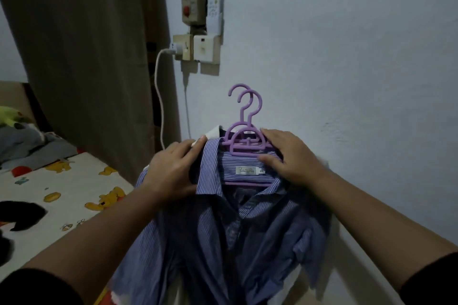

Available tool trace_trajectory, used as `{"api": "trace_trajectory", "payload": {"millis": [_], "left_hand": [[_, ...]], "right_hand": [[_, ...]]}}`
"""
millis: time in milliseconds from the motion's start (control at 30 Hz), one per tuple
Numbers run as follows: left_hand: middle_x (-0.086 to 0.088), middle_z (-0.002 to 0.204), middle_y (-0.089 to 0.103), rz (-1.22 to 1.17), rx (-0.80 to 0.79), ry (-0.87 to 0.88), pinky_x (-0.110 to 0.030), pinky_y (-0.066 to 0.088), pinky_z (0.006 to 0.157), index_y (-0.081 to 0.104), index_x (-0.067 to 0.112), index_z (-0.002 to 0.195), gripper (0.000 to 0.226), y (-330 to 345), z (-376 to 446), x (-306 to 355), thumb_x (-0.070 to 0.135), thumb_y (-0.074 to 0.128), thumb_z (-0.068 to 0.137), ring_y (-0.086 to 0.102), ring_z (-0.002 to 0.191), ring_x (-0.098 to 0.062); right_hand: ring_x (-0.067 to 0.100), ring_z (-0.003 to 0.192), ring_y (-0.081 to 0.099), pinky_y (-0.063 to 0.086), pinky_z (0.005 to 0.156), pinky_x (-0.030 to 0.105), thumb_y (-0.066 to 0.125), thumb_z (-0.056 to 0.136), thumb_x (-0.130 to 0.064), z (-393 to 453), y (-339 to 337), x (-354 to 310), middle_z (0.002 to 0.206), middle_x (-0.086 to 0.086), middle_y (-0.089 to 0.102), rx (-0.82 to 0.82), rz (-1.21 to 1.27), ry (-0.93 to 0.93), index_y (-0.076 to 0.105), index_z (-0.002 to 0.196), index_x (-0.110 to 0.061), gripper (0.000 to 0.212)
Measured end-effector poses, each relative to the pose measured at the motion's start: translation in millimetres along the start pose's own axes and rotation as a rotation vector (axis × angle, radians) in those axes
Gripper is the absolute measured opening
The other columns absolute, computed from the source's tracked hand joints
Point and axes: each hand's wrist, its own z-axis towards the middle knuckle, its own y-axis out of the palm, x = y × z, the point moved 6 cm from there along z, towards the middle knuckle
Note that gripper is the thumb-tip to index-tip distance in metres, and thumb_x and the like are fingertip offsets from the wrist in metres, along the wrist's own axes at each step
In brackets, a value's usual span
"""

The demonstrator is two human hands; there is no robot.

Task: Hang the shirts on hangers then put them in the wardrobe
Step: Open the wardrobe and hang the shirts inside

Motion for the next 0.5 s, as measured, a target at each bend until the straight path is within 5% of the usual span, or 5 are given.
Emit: {"api": "trace_trajectory", "payload": {"millis": [200,500], "left_hand": [[-0.013,0.123,0.058,-0.027,0.068,0.11,-0.037,0.054,0.066,0.037,0.008,0.146,0.099,-38,26,44,0.065,0.058,0.068,0.06,0.094,-0.031],[-0.016,0.122,0.059,-0.151,0.176,0.264,-0.041,0.055,0.064,0.036,0.008,0.144,0.096,-68,71,136,0.063,0.055,0.069,0.062,0.092,-0.036]], "right_hand": [[0.016,0.143,0.017,0.015,0.114,0.035,0.048,0.062,-0.089,-76,-67,21,0.158,0.0,0.014,-0.043,-0.346,-0.036,0.008,0.151,-0.02,0.12],[0.03,0.126,0.046,0.039,0.101,0.044,0.048,0.069,-0.078,-176,-177,56,0.145,0.013,0.041,0.092,-0.542,0.115,0.017,0.148,-0.014,0.106]]}}
